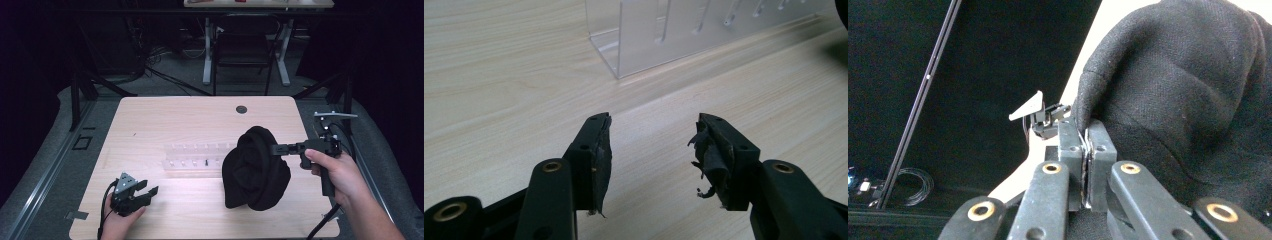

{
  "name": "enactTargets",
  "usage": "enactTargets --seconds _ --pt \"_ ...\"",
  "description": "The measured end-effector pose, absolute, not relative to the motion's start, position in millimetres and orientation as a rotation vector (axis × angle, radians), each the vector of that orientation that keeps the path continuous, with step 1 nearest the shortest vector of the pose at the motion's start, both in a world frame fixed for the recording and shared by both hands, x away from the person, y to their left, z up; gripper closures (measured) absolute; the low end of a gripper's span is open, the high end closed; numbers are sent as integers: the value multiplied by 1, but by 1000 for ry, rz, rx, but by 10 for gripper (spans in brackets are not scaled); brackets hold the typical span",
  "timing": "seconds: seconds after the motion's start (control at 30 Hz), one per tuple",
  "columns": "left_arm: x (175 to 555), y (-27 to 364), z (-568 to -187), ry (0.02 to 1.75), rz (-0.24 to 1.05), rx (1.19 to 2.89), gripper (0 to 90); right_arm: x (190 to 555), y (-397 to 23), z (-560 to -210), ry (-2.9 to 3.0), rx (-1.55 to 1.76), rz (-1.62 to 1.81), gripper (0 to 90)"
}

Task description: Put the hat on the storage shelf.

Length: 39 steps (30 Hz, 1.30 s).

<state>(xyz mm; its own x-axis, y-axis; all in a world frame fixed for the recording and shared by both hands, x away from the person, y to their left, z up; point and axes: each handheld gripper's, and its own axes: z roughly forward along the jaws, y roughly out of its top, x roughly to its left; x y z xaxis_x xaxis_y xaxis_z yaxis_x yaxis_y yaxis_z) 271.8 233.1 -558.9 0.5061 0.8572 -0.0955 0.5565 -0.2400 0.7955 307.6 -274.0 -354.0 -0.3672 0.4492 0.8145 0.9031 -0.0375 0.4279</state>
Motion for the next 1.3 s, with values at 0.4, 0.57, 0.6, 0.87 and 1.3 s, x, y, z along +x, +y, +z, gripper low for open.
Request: enactTargets --seconds 0.4,0.57,0.6,0.87,1.3 --pt "272 233 -559 1161 465 1928 485 313 -275 -334 -1805 -1412 -1456 884" --pt "272 234 -559 1161 464 1928 485 320 -272 -327 -1787 -1413 -1491 883" --pt "272 234 -559 1161 463 1928 485 320 -272 -327 -1787 -1413 -1491 883" --pt "272 235 -558 1160 465 1923 485 334 -265 -323 -1781 -1417 -1506 884" --pt "272 235 -558 1159 462 1918 485 351 -252 -320 -1777 -1435 -1513 883"
